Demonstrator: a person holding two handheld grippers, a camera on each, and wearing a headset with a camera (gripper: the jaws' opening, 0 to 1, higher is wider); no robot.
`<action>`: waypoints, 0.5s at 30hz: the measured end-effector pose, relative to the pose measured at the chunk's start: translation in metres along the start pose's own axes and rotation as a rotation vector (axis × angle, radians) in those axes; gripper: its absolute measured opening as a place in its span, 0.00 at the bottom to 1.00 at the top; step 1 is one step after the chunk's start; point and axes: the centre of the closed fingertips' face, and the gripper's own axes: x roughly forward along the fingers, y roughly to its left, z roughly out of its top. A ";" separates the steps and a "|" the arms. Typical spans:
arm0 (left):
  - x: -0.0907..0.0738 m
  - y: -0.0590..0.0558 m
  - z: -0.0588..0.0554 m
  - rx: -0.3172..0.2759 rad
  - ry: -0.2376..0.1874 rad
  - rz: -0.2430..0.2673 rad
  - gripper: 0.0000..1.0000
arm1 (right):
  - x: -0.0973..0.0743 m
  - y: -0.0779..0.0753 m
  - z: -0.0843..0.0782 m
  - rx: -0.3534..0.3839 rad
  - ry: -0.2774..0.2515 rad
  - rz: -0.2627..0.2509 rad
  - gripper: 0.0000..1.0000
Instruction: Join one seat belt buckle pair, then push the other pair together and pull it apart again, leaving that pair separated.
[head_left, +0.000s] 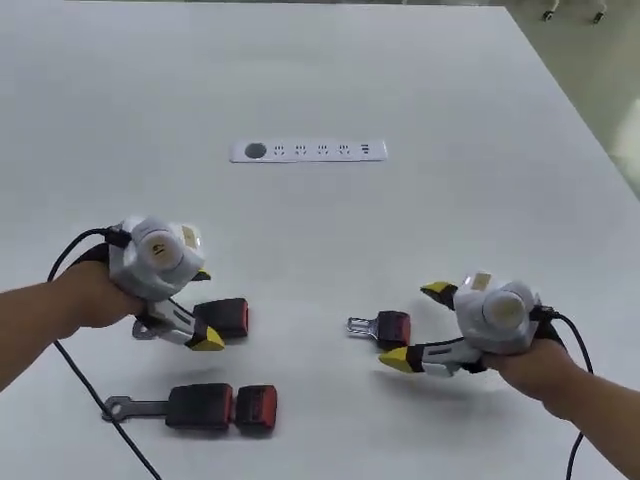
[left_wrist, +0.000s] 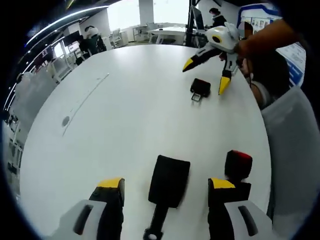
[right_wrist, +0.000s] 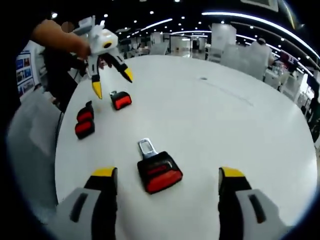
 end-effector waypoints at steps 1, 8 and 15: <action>-0.006 0.005 0.004 -0.029 -0.037 0.052 0.77 | -0.002 0.000 0.000 0.005 -0.006 -0.015 0.88; -0.041 0.001 -0.001 -0.286 -0.186 0.182 0.90 | -0.020 0.007 0.013 0.099 -0.100 -0.102 0.91; -0.073 -0.016 -0.017 -0.495 -0.303 0.303 0.96 | -0.032 0.026 0.023 0.065 -0.138 -0.104 0.94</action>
